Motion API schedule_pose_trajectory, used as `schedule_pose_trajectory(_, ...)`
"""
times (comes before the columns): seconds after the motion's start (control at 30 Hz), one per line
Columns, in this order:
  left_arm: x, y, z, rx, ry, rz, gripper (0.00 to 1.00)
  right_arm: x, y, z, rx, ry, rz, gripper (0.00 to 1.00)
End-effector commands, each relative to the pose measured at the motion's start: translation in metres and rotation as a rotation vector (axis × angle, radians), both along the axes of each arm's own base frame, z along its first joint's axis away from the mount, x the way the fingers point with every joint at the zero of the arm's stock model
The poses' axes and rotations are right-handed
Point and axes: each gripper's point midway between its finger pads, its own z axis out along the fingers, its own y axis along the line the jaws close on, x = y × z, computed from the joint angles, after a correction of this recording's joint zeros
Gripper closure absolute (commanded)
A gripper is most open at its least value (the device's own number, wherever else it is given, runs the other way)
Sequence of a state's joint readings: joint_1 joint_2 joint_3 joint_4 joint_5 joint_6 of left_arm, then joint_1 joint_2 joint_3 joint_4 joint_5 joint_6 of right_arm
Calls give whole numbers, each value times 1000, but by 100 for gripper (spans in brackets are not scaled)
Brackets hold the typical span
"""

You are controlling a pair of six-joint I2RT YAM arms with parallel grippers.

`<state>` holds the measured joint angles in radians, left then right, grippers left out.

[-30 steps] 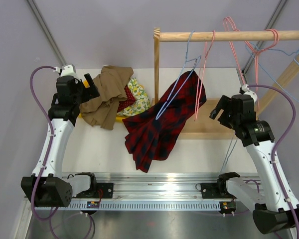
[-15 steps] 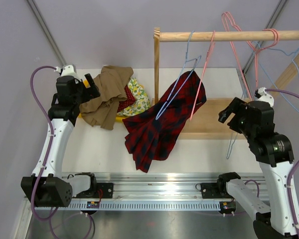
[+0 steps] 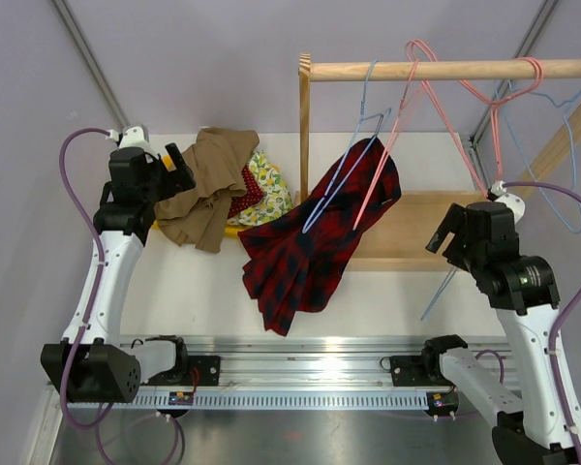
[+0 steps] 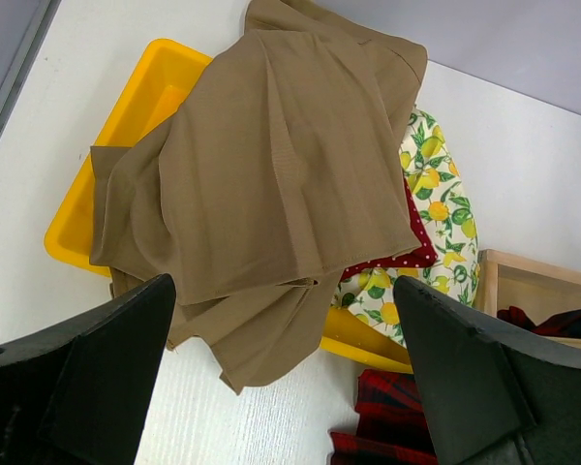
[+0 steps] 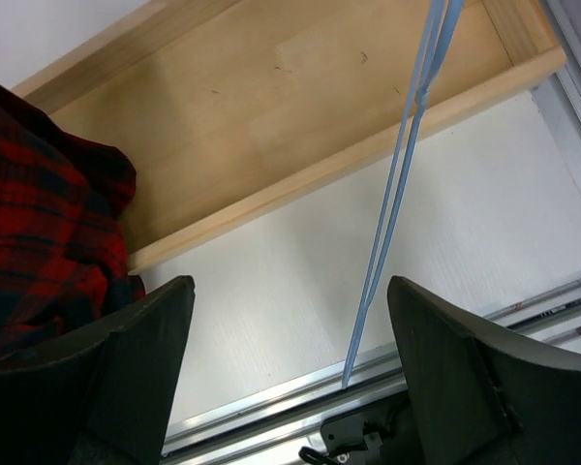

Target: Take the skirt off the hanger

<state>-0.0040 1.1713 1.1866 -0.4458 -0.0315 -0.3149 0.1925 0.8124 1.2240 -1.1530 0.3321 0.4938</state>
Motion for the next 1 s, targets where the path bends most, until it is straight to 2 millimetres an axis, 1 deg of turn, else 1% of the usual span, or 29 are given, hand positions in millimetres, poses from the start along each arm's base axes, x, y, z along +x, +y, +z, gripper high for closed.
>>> schedule_pose_trajectory(0.0,2,-6,24,-17,-90,-23,1,4,-9,-9,-41,56,-59,12)
schedule_pose_trajectory(0.07,1,-6,25,-17,-92,-23,1,5,-12,-18,-62,105,-76,11)
schedule_pose_trajectory(0.13,1,-6,26,-18,-96,-22,1,8,-11,-22,-68,125,-70,11)
schedule_pose_trajectory(0.17,0,-6,27,-18,-98,-22,1,13,-11,-26,-77,139,-76,11)
schedule_pose_trajectory(0.2,0,-10,29,-27,-104,-45,1,15,-12,-28,-83,146,-80,10)
schedule_pose_trajectory(0.37,-1,-11,29,-32,-104,-48,1,32,-21,-56,-169,254,-119,8)
schedule_pose_trajectory(0.43,-1,-11,30,-34,-105,-49,1,37,-25,-63,-200,283,-124,7)
schedule_pose_trajectory(0.47,-2,-12,31,-35,-108,-52,1,45,-25,-68,-206,293,-121,7)
schedule_pose_trajectory(0.57,-2,-12,32,-35,-113,-52,1,52,-37,-75,-222,313,-149,8)
schedule_pose_trajectory(0.63,-2,-13,33,-38,-114,-56,1,54,-45,-81,-193,316,-167,8)
schedule_pose_trajectory(0.73,-3,-15,35,-46,-117,-66,1,58,-46,-83,-149,307,-175,11)
schedule_pose_trajectory(0.83,-4,-17,38,-54,-125,-73,1,64,-42,-90,-124,322,-168,18)
schedule_pose_trajectory(0.87,-5,-17,40,-56,-129,-74,1,66,-40,-95,-113,340,-167,20)
schedule_pose_trajectory(0.9,-5,-18,41,-58,-132,-76,1,68,-38,-98,-101,342,-167,31)
schedule_pose_trajectory(0.93,-6,-18,42,-58,-137,-78,1,72,-33,-107,-75,345,-158,36)
schedule_pose_trajectory(0.97,-6,-18,43,-57,-137,-78,1,73,-31,-111,-65,351,-155,46)
